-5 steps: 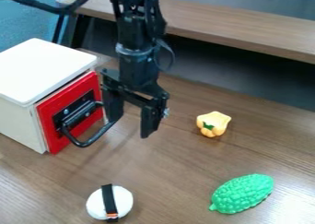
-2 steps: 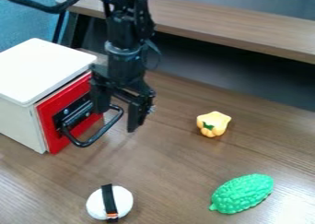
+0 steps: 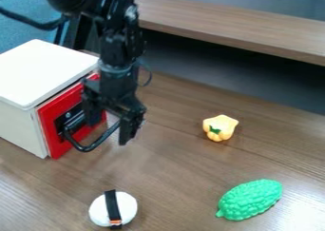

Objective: Open the drawer.

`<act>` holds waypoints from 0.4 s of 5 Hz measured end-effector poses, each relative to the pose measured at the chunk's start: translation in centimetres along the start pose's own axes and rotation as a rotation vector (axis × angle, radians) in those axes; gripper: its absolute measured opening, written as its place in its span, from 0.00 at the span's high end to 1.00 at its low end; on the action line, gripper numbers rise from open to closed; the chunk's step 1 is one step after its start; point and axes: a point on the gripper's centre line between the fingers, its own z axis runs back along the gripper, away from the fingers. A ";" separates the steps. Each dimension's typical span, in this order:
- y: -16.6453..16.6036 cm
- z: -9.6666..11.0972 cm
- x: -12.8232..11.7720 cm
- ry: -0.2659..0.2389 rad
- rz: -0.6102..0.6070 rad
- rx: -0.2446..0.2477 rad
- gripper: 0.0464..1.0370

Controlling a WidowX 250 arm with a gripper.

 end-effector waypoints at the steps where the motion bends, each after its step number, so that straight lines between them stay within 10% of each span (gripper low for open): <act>1: 0.3 -1.9 0.1 -0.003 0.014 -0.015 0.04; 2: 0.2 -3.8 0.1 0.017 0.028 -0.045 0.04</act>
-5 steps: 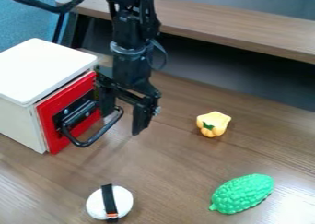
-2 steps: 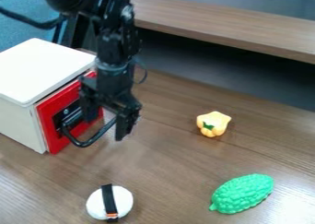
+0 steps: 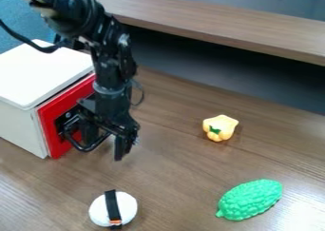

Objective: Open the drawer.

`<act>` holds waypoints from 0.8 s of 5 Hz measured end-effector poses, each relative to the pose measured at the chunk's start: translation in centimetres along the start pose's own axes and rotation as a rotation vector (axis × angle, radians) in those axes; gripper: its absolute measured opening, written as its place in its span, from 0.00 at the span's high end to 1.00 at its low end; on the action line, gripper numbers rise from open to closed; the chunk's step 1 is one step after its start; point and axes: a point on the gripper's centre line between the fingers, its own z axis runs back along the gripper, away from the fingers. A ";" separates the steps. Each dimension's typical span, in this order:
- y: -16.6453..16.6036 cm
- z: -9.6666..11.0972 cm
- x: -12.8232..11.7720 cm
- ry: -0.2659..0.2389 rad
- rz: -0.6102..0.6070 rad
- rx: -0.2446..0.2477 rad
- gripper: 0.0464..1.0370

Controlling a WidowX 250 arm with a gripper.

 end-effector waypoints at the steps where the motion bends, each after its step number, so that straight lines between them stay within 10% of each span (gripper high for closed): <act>1: -0.8 -0.9 0.5 -0.067 -0.049 -0.106 0.04; 4: -9.4 0.1 0.5 -0.095 -0.272 -0.160 0.04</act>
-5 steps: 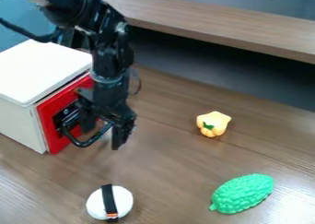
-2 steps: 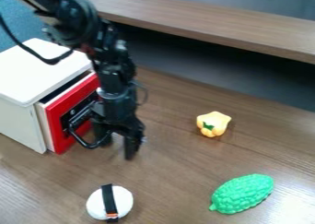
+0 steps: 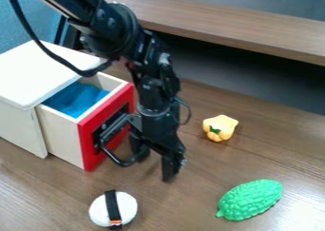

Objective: Open the drawer.

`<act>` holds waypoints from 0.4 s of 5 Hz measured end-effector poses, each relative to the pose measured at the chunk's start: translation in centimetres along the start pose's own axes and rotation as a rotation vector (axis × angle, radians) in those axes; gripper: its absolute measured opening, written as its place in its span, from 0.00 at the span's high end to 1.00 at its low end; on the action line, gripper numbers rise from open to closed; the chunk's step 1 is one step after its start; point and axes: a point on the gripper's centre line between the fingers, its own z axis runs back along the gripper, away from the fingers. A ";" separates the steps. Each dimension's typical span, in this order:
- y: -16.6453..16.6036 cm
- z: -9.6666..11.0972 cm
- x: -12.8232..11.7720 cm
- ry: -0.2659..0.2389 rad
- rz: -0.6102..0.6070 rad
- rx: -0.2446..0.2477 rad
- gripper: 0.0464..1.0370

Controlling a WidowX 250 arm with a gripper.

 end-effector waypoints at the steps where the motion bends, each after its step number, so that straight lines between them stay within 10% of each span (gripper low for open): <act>1: -1.5 0.0 -0.3 0.003 -0.019 -0.005 0.04; 2: -2.5 0.1 -0.4 0.005 -0.027 -0.007 0.04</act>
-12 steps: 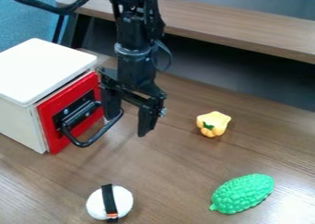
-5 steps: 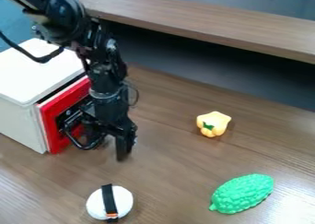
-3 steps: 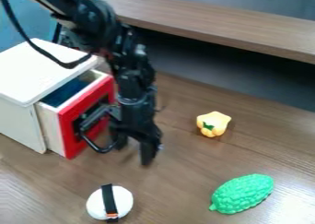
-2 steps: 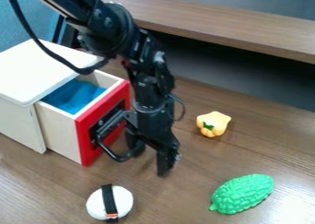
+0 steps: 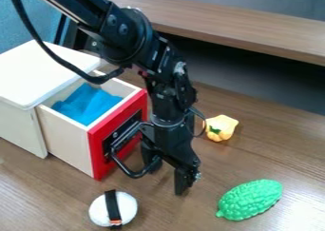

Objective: Open the drawer.

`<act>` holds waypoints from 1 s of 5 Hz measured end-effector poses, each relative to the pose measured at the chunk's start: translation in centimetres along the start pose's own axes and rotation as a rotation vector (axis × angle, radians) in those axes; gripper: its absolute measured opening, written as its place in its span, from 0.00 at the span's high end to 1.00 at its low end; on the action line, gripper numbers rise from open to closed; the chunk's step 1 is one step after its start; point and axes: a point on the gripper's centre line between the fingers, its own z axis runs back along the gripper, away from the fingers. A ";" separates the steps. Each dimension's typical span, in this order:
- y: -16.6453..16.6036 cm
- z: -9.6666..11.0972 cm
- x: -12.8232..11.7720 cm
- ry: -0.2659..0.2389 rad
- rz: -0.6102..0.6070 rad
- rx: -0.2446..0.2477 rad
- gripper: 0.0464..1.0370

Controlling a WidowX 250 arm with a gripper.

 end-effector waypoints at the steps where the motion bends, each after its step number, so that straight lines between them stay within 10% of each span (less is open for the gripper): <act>1: -0.5 0.4 -0.1 0.005 0.001 0.005 0.04; 5: 2.1 9.1 -1.0 -0.009 0.201 0.092 0.04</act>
